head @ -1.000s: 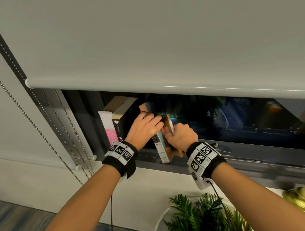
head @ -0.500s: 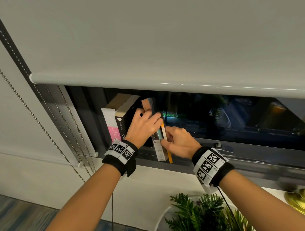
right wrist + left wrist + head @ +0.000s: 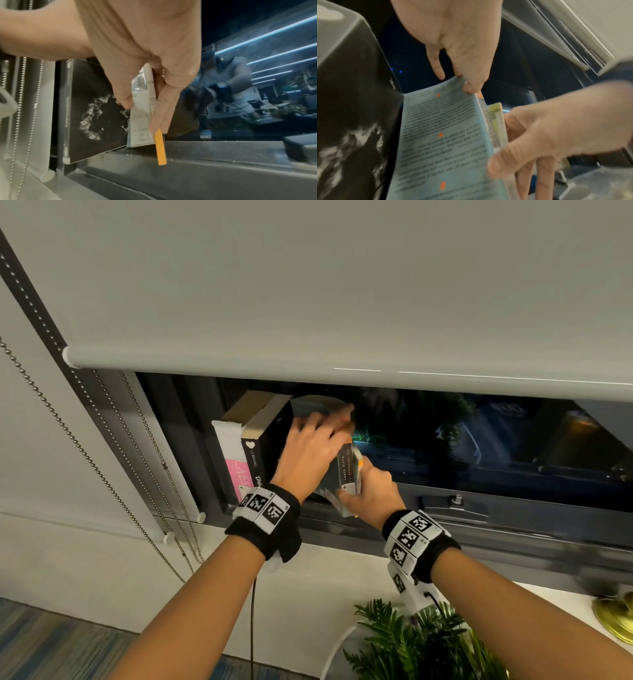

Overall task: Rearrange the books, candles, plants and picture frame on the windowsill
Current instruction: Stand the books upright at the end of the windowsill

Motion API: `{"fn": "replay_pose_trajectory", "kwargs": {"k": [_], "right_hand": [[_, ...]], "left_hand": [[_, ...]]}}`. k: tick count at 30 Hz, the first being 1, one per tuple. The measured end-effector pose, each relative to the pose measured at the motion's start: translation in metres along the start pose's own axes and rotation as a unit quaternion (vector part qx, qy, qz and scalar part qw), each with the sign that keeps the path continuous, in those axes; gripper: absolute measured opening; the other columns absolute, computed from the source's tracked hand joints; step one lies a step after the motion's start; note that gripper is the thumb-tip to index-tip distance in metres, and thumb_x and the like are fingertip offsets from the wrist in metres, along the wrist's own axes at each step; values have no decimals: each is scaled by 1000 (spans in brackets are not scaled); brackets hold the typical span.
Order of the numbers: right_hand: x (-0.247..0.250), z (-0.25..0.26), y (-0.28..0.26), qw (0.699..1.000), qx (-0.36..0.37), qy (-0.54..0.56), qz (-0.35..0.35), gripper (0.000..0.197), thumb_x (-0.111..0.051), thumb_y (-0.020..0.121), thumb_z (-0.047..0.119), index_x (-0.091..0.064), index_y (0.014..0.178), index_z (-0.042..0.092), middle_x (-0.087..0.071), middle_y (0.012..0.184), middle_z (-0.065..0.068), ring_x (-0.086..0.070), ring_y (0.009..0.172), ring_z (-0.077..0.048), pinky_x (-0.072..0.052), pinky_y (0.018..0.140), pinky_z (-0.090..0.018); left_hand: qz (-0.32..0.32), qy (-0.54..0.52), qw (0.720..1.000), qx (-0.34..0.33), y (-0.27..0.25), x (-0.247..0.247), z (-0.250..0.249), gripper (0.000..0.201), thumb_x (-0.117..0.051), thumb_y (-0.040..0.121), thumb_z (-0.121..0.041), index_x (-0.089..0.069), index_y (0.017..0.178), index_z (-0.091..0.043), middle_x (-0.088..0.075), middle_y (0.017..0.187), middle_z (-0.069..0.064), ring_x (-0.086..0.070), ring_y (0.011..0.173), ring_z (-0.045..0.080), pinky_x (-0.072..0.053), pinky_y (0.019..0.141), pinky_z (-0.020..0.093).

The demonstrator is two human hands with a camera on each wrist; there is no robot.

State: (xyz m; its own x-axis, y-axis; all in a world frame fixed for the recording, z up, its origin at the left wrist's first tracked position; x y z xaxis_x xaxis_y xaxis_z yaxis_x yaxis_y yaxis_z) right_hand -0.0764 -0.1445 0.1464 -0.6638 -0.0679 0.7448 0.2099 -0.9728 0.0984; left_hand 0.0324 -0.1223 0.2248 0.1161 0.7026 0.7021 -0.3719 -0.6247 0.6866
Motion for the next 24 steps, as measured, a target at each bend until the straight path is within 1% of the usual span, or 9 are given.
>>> {"fn": "replay_pose_trajectory", "kwargs": {"k": [4,9,12,14,16,17,18,21,24], "right_hand": [[-1,-2,3,1000,4,-20,7,51,-72,78,35,-50,122,20,-68,107,-1,-65,97,-20,-43,73,-21],[-14,9,4,999,26,-11,27,49,-75,77,33,-53,118,17,-68,103,1,-65,93,-17,-47,75,-24],[-35,19,4,997,48,-20,63,18,-68,84,28,-51,82,25,-56,76,9,-54,68,-9,-47,69,-28],[-46,29,2,995,62,-43,63,33,-58,91,22,-35,68,26,-45,68,5,-49,64,-18,-44,60,-29],[-49,36,3,996,61,-45,46,24,-52,93,20,-36,76,22,-47,71,2,-51,70,-24,-46,59,-30],[-49,38,4,997,57,-32,42,16,-55,91,22,-39,85,20,-55,80,-1,-57,76,-26,-52,65,-34],[-51,37,6,998,40,-11,50,22,-59,88,26,-41,97,20,-61,92,-4,-62,84,-28,-56,73,-39],[-50,33,9,996,3,55,75,64,-71,75,37,-28,122,28,-60,121,-7,-61,108,-29,-54,90,-46],[-43,34,9,994,31,79,65,77,-71,79,31,-17,132,38,-59,128,-7,-63,109,-28,-55,89,-45]], "left_hand": [[20,-134,988,77,4,8,13,38,-66,80,-12,-60,117,-18,-47,140,4,-53,113,29,-54,83,45],[77,-178,970,146,-15,2,24,62,-65,83,-46,-43,133,-17,-45,134,7,-51,116,25,-51,90,41],[67,-173,964,191,-26,2,37,60,-65,85,-45,-48,132,-11,-46,133,11,-52,117,26,-47,96,38],[48,-173,964,198,-32,6,45,48,-62,91,-36,-52,129,-9,-50,128,12,-53,115,25,-45,98,33],[59,-164,964,200,-36,9,52,45,-57,94,-35,-52,128,-8,-53,123,11,-54,113,21,-43,96,28],[73,-156,964,201,-37,10,54,45,-56,94,-35,-51,129,-8,-54,120,11,-54,111,20,-42,94,26],[81,-147,966,198,-38,11,56,45,-55,94,-36,-51,129,-8,-54,119,11,-55,109,20,-42,91,25],[74,-80,982,156,-36,16,54,42,-54,94,-39,-55,123,-9,-59,114,10,-54,107,23,-42,91,31],[26,21,993,111,-35,22,50,38,-58,86,-41,-62,111,-12,-64,107,6,-55,104,25,-33,91,36]]}}
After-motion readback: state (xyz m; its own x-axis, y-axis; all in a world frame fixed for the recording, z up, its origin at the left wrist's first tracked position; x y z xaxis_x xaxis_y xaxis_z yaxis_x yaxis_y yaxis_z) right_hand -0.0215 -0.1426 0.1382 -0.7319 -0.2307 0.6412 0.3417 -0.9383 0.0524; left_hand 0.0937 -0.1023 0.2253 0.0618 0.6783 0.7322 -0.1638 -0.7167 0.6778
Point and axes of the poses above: each hand's wrist, its own y-axis towards the middle knuckle, its own x-axis out of the back of the hand, z = x × y, the point moved 6 cm from there along y, towards the middle knuckle
